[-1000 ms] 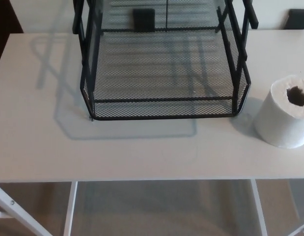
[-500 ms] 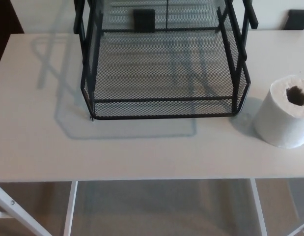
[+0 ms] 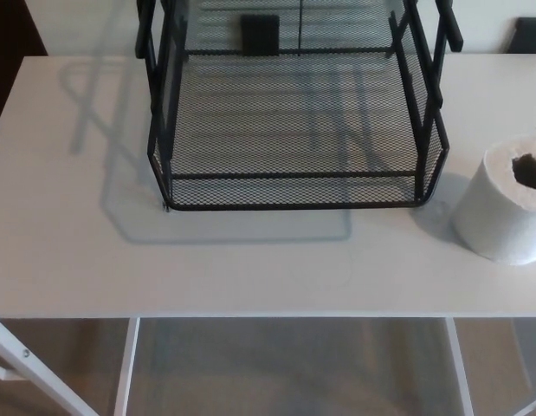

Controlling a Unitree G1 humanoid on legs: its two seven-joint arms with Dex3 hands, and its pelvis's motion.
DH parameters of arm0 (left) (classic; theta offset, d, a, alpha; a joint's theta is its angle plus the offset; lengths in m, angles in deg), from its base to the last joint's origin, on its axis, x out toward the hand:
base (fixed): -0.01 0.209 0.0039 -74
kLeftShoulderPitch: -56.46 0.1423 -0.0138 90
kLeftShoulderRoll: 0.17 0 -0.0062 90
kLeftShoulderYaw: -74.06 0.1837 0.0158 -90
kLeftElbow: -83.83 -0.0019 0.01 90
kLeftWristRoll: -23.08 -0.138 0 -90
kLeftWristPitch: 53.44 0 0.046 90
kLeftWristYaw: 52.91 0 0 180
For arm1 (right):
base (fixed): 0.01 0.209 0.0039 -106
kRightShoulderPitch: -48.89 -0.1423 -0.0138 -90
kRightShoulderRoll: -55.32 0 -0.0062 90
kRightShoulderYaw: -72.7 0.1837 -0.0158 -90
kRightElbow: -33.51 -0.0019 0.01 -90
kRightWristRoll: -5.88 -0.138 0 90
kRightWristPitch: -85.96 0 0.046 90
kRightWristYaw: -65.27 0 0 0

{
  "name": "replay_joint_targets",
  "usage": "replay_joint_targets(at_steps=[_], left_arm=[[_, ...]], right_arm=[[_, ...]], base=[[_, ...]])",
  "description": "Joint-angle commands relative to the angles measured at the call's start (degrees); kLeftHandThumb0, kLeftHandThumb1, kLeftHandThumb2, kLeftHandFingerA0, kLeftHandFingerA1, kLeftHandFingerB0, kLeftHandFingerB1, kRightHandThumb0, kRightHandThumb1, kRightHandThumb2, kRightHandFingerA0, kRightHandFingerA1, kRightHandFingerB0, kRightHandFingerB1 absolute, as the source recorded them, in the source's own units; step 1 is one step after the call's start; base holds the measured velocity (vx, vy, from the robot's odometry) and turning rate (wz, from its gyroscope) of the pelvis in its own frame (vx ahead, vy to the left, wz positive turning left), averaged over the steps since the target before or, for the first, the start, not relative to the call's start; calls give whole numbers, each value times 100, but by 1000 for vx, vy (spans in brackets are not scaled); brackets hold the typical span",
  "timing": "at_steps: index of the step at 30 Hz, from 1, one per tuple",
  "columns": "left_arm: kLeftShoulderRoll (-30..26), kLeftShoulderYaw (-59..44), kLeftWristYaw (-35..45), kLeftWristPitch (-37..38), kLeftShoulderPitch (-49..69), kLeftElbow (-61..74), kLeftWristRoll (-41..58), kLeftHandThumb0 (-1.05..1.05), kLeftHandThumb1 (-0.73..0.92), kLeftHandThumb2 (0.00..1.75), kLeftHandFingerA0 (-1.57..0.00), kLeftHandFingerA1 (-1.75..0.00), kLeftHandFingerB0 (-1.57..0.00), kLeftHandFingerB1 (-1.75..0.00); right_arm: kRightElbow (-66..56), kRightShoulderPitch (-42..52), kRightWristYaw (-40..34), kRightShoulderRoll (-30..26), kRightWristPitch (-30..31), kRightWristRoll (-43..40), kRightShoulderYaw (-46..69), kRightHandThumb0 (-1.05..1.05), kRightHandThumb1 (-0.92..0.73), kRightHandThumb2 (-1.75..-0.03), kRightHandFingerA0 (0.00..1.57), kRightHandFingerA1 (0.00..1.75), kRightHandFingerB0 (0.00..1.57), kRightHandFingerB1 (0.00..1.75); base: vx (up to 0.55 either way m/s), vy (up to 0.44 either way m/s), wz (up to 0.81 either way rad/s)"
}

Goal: The robot walks towards a desk on which a file tray is kept in the middle and a toilet paper roll is kept on its right. The robot uses its right hand to hook on finger in the gap of the roll and grabs it, lifts it and places it on the tray.

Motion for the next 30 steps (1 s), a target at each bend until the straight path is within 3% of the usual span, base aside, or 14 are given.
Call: replay_joint_targets(at_steps=[1, 3, 4, 9, 10, 11, 12, 16, 17, 20, 22, 25, 29, 30], left_arm=[[-150, -225, 343, 422, -139, 31, 343, -93, 59, 120, -62, -93, -1, -65], [-135, -173, 308, 482, -152, 50, 276, -91, 58, 120, -63, -93, -1, -64], [-101, -139, 267, 468, -151, 73, 246, -105, 90, 69, -45, -93, -15, -88], [-56, -106, 262, 461, -82, 193, 236, -105, 91, 70, -43, -94, -13, -89], [-53, -115, 260, 459, -101, 151, 243, -105, 90, 70, -43, -94, -13, -89], [-52, -123, 254, 453, -131, 89, 249, -105, 90, 70, -43, -94, -13, -89], [-41, -112, 240, 453, -120, 134, 240, -105, 91, 70, -43, -93, -14, -88], [-23, -138, 238, 384, -25, 175, 286, -105, 91, 69, -43, -93, -16, -86], [-34, -128, 193, 320, -63, 174, 277, -105, 91, 70, -43, -93, -17, -86], [-44, -119, 181, 322, -27, 177, 273, -105, 92, 70, -42, -92, -16, -84], [-23, -151, 139, 314, -49, 96, 302, -104, 92, 68, -42, -87, -18, -78], [-25, -145, 125, 280, -47, 76, 294, -104, 91, 68, -40, -89, -16, -81], [-56, -51, 138, 391, -62, -5, 194, -104, 92, 68, -43, -87, -18, -78], [-60, -38, 136, 376, -55, 10, 191, -104, 92, 68, -44, -87, -18, -78]], right_arm=[[-1458, 197, 1053, -154, 402, -306, -699, -67, -44, -85, 21, 57, 3, 33], [-1472, 362, 1179, -145, 190, -214, -891, -38, -39, -97, 7, 52, 0, 51], [-1563, 477, 1438, -220, 159, -154, -1143, -55, -58, -60, 27, 50, 9, 22], [-1731, 580, 1832, -529, 208, 284, -1930, -54, -58, -60, 25, 44, 8, 20], [-1709, 555, 1843, -532, 223, 299, -2001, -35, -42, -97, 4, 50, 0, 50], [-1676, 526, 1828, -525, 239, 300, -2069, -35, -42, -97, 4, 50, 0, 50], [-1681, 474, 1896, -579, 345, 326, -2176, -55, -59, -60, 21, 43, 8, 20], [-1553, 197, 2049, -824, 517, 705, -2839, -56, -57, -60, 24, 41, 9, 21], [-1554, 195, 2054, -865, 512, 717, -2895, -63, -44, -79, 18, 49, 6, 29], [-1447, 102, 2068, -965, 329, 899, -3191, -59, -58, -57, 24, 39, 8, 26], [-1468, -55, 2110, -1049, 455, 1217, -3536, -66, -47, -82, 19, 48, 4, 35], [-1536, -150, 2168, -1086, 566, 1375, -3774, -57, -60, -58, 26, 38, 12, 27], [-1629, -282, 2221, -1015, 644, 1491, -3971, -56, -62, -58, 25, 39, 12, 26], [-1667, -351, 2208, -987, 635, 1550, -4015, -62, -47, -81, 18, 50, 6, 35]], base=[[0, 0, 0], [0, 0, 0], [0, 0, 0], [0, 0, 0], [0, 0, 0], [0, 0, 0], [0, 0, 0], [0, 0, 0], [0, 0, 0], [0, 0, 0], [0, 0, 0], [0, 0, 0], [0, 0, 0], [0, 0, 0]])
